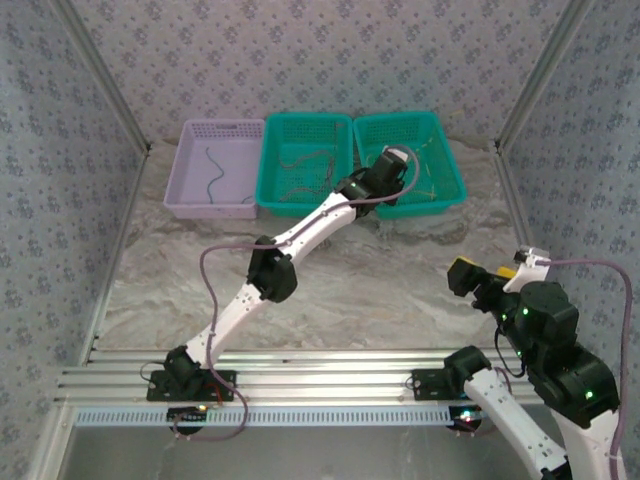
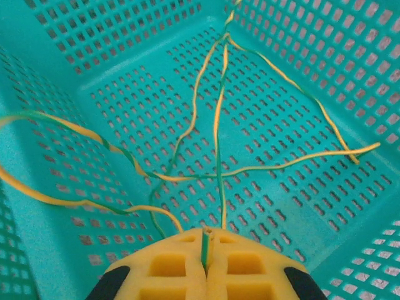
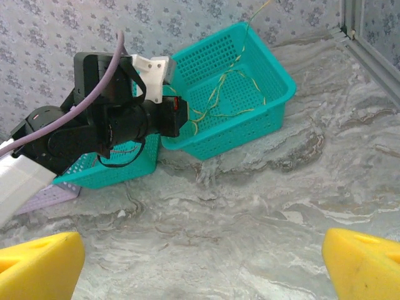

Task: Untangle the cables

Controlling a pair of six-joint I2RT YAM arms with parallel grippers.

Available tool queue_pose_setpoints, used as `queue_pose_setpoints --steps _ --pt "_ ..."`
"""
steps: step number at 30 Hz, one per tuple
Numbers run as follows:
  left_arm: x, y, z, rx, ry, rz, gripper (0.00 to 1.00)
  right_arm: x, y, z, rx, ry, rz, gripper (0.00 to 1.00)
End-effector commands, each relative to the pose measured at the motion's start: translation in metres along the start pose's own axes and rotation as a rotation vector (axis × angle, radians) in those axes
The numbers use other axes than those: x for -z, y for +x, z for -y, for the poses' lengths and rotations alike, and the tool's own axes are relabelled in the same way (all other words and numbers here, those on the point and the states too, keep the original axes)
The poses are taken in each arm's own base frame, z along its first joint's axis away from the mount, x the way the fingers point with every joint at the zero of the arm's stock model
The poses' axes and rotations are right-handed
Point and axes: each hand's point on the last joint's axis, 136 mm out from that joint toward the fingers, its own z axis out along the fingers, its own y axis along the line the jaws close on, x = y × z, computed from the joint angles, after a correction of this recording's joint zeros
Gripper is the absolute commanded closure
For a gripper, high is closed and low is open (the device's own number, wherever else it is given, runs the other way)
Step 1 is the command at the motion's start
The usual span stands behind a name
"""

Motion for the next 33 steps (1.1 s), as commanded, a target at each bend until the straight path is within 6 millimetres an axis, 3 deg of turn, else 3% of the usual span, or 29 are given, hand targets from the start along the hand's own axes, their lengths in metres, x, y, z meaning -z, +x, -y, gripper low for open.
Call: queue_pose_setpoints --steps 1,4,5,7,11,18,21,28,30,33 --pt "-0.004 0.011 0.015 0.015 0.040 -0.022 1.00 0.002 0.004 0.000 -0.019 -0.010 -0.006 0.00" --pt "-0.007 0.017 0.016 0.015 0.044 -0.038 0.94 0.003 0.003 0.001 -0.019 -0.010 -0.004 0.00" --pt "-0.006 0.016 0.017 0.015 0.048 -0.035 0.88 0.003 0.003 0.001 -0.017 -0.011 -0.003 0.00" --pt "-0.003 0.011 0.019 0.007 0.054 -0.024 0.66 0.003 0.004 0.001 -0.017 -0.009 -0.005 0.00" --pt "0.006 -0.002 0.021 0.005 0.067 0.005 0.47 0.004 0.004 0.001 -0.021 -0.010 -0.004 0.00" --pt "0.036 -0.044 0.025 0.020 0.111 0.095 0.20 0.005 0.002 -0.001 -0.022 -0.018 0.000 0.00" --pt "0.057 -0.069 0.024 0.021 0.130 0.144 0.02 0.004 0.003 0.001 -0.015 -0.007 -0.004 0.00" --pt "0.124 -0.129 0.019 0.039 0.178 0.266 0.01 -0.008 0.019 0.001 0.010 -0.004 -0.067 0.00" --pt "0.144 -0.140 0.015 0.053 0.184 0.280 0.00 -0.015 0.025 0.000 0.033 -0.004 -0.097 0.00" --pt "0.167 -0.142 0.028 0.010 0.253 0.268 0.00 -0.027 0.036 -0.005 0.042 -0.009 -0.165 0.00"
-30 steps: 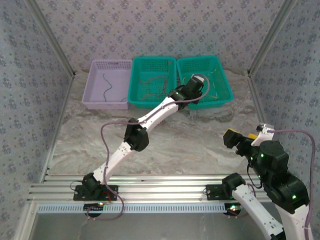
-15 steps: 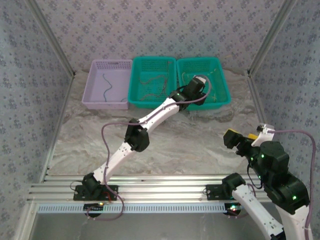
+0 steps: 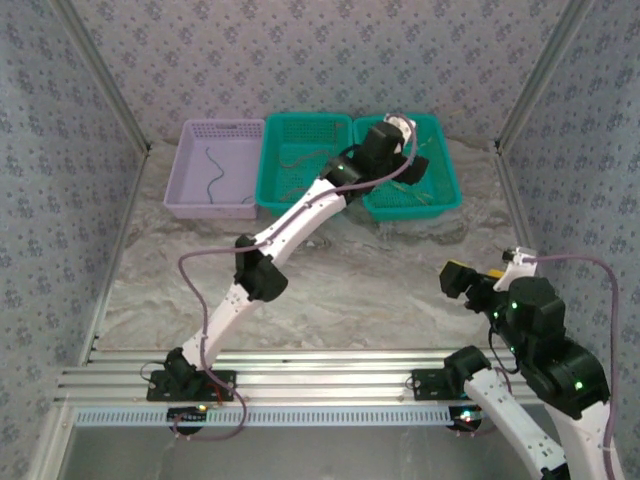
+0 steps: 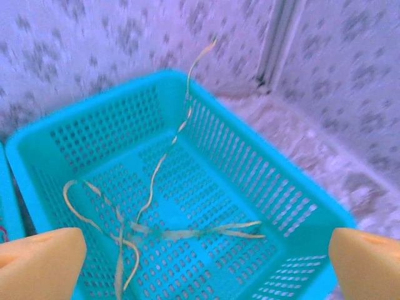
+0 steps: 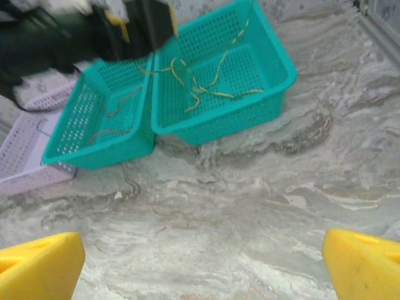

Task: Untangle the cables

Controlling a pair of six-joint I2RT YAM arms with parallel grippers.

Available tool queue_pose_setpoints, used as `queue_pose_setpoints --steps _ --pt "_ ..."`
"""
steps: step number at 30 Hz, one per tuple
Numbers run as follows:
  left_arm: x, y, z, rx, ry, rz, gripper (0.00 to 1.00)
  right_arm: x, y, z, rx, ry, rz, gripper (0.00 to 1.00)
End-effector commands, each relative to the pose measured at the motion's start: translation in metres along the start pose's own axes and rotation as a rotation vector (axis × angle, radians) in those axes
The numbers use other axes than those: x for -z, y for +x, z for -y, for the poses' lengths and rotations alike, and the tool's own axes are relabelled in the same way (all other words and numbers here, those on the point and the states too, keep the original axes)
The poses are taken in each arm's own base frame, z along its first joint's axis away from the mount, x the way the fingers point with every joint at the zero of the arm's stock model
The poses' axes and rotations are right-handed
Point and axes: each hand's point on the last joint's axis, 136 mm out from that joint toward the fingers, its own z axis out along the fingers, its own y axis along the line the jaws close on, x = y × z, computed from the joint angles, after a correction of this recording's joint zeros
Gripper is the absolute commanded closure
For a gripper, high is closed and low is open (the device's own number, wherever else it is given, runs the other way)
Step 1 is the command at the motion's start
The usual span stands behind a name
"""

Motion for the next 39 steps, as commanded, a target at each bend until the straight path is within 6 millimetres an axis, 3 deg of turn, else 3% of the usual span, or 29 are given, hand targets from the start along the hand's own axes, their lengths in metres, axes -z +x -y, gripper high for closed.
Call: queue_pose_setpoints --steps 1,5,9,17,23,28,32,35,39 --pt "0.047 -0.039 0.025 -0.046 0.073 0.052 0.00 -0.014 0.014 -0.006 0.013 -0.008 -0.089 0.00" --pt "0.055 -0.033 0.014 -0.051 0.018 0.011 0.00 -0.004 -0.006 -0.008 -0.030 -0.024 0.002 0.00" --pt "0.064 -0.037 0.007 -0.018 -0.009 0.003 0.00 0.004 -0.011 -0.009 -0.034 -0.025 0.005 0.00" --pt "0.102 -0.049 -0.024 0.045 -0.081 -0.027 0.00 -0.004 0.012 -0.009 0.007 -0.037 -0.087 0.00" --pt "0.142 -0.048 -0.065 0.076 -0.223 -0.082 0.00 -0.035 0.045 -0.028 -0.025 -0.109 -0.252 0.00" --pt "0.160 -0.016 -0.118 0.231 -0.328 -0.100 0.00 -0.044 0.034 -0.035 -0.038 -0.120 -0.213 0.00" --pt "0.156 0.035 -0.155 0.449 -0.256 -0.121 0.00 -0.045 0.037 -0.032 -0.023 -0.107 -0.225 0.00" --pt "0.142 0.065 -0.153 0.497 -0.223 -0.176 0.00 -0.048 0.041 -0.031 -0.021 -0.102 -0.234 0.00" --pt "0.114 0.090 -0.145 0.554 -0.158 -0.208 0.00 -0.052 0.045 -0.029 -0.021 -0.098 -0.238 0.00"
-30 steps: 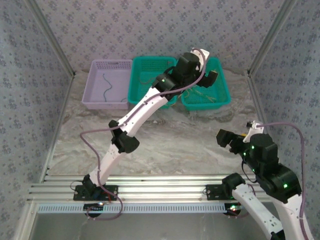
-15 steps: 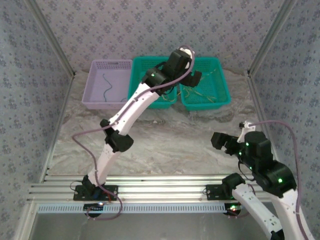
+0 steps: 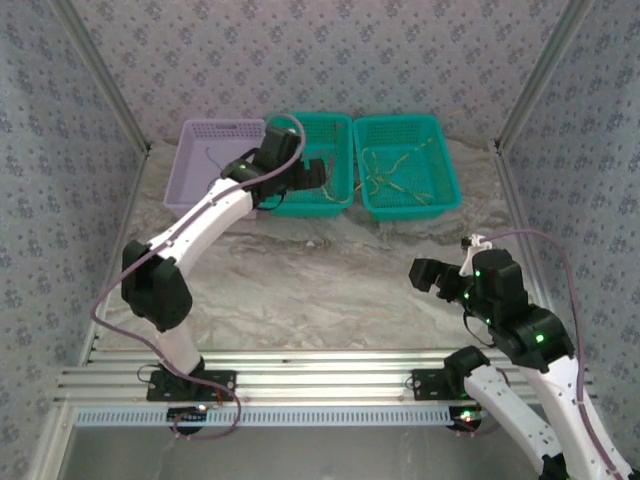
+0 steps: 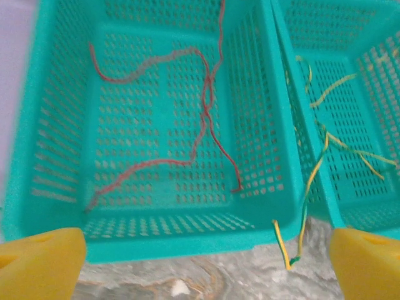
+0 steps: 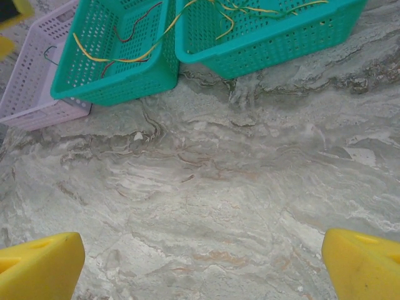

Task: Untangle the cables

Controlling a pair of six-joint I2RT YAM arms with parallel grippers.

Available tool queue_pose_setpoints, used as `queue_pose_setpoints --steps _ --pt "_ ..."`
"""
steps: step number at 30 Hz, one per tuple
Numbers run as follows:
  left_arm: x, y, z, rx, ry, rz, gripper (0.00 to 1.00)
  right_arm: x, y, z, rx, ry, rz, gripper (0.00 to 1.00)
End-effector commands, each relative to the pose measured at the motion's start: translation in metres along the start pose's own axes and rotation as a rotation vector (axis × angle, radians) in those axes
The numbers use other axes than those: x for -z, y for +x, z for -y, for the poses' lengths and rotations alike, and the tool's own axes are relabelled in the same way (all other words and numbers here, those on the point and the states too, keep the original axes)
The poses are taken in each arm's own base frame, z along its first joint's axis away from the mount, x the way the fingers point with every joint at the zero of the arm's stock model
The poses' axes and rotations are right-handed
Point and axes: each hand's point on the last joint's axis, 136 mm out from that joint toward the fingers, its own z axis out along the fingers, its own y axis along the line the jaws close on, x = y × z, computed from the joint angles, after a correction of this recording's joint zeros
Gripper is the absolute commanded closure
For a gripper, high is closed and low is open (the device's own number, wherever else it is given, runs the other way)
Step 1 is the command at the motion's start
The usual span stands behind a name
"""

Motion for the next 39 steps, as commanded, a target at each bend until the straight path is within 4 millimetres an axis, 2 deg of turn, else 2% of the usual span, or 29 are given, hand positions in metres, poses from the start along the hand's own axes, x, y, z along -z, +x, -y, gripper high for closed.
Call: queue_pose_setpoints --steps 1,4,8,9,14,16,23,27,31,35,39 --pt "-0.020 0.003 0.040 0.075 0.175 -0.008 0.00 -0.002 0.002 0.001 -0.008 -0.004 0.000 0.00" --pt "-0.036 0.013 0.055 0.109 0.235 -0.047 0.01 -0.002 0.003 0.002 -0.004 0.001 -0.002 0.00" --pt "-0.037 0.011 0.071 0.123 0.282 -0.031 0.04 -0.002 0.004 0.004 0.008 0.009 -0.003 0.00" --pt "-0.039 0.013 0.075 0.129 0.296 -0.042 0.09 -0.002 0.004 0.005 0.011 0.013 -0.002 0.00" --pt "-0.058 0.030 0.086 0.106 0.288 -0.101 0.48 -0.003 0.006 0.007 0.017 0.020 -0.008 0.00" --pt "-0.063 0.036 0.088 0.102 0.284 -0.118 0.55 -0.002 0.008 0.007 0.020 0.022 -0.016 0.00" --pt "-0.070 0.032 0.102 0.071 0.277 -0.142 0.99 0.001 0.009 0.009 0.029 0.026 -0.013 0.00" --pt "-0.077 0.023 0.125 0.042 0.294 -0.140 1.00 0.005 0.008 0.009 0.028 0.025 -0.001 0.00" --pt "-0.088 0.015 0.158 -0.011 0.303 -0.135 1.00 0.010 0.008 0.011 0.028 0.028 0.005 0.00" --pt "-0.108 0.020 0.179 -0.032 0.307 -0.124 1.00 0.013 0.006 0.011 0.025 0.024 0.017 0.00" --pt "-0.139 0.036 0.183 0.016 0.319 -0.138 1.00 0.015 0.006 0.011 0.024 0.021 0.026 0.00"
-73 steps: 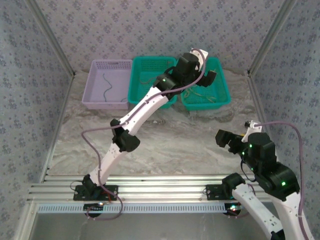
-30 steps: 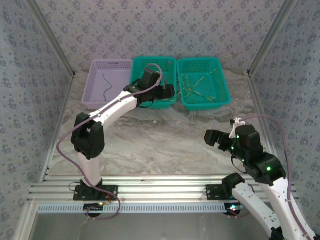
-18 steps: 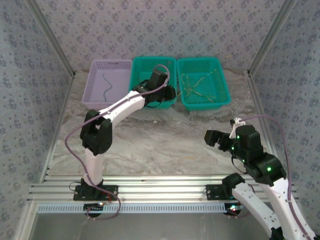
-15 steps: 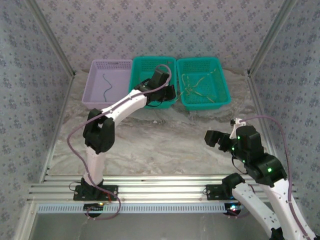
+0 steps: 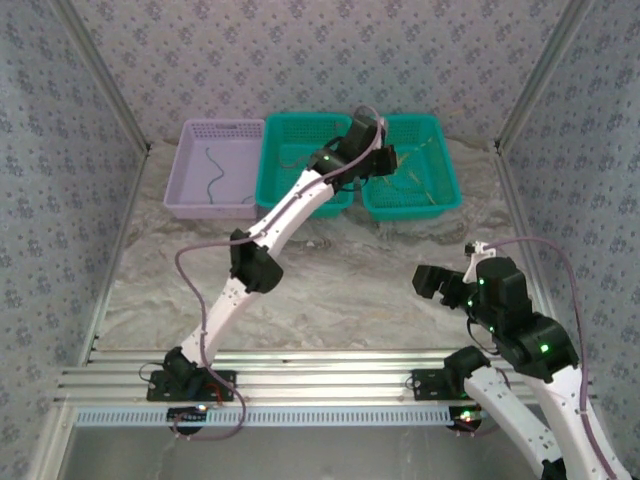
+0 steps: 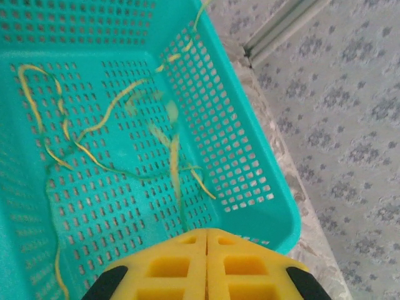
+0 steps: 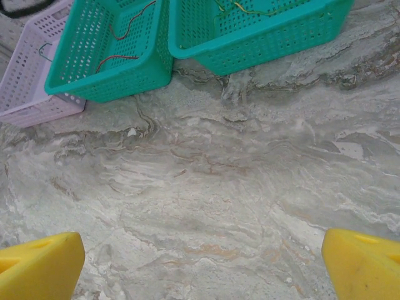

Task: Untangle the cables

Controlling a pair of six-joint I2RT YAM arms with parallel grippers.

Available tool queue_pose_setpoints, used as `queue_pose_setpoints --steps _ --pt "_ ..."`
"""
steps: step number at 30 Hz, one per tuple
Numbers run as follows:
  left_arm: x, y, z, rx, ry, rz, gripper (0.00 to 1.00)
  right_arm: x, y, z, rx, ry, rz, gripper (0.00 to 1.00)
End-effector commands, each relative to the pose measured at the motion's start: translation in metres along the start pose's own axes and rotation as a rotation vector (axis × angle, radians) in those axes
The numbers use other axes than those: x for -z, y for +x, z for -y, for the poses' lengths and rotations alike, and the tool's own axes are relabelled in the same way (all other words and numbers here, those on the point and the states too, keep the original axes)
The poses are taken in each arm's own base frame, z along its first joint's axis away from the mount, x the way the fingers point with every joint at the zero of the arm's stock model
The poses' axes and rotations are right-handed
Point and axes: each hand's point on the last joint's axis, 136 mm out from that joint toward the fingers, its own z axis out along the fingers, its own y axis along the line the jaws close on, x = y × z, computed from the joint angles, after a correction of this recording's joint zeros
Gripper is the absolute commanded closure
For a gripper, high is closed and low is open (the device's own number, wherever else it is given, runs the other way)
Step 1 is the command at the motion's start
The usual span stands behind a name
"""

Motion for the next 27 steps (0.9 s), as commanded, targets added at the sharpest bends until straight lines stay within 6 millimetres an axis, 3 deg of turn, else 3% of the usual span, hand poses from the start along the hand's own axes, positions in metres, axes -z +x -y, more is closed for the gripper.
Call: queue_pose_setpoints --steps 1,8,12,15,17,18,25,27 --pt "-0.031 0.040 -0.034 0.041 -0.082 -0.098 1.00 0.006 -0.002 0.002 0.010 0.008 0.017 0.00" --pt "-0.068 0.079 -0.062 0.046 -0.138 -0.143 1.00 0.008 -0.001 0.000 0.012 -0.007 0.016 0.00" --pt "-0.076 0.087 -0.070 0.057 -0.151 -0.152 0.98 0.006 0.000 -0.001 0.009 -0.016 0.014 0.00" --pt "-0.074 0.080 -0.065 0.052 -0.141 -0.132 0.75 0.008 -0.001 -0.001 0.010 -0.016 0.018 0.00" --pt "-0.069 0.070 -0.060 0.049 -0.128 -0.110 0.52 0.008 -0.002 -0.001 0.009 -0.017 0.020 0.00" --pt "-0.066 0.065 -0.057 0.045 -0.123 -0.100 0.46 0.008 -0.002 -0.002 0.009 -0.018 0.019 0.00" --pt "-0.041 0.033 -0.034 0.020 -0.080 -0.040 0.22 0.009 -0.002 -0.003 -0.001 -0.025 0.019 0.00" --pt "-0.027 0.017 -0.019 0.012 -0.049 -0.008 0.15 0.011 -0.003 -0.003 0.002 -0.023 0.024 0.00"
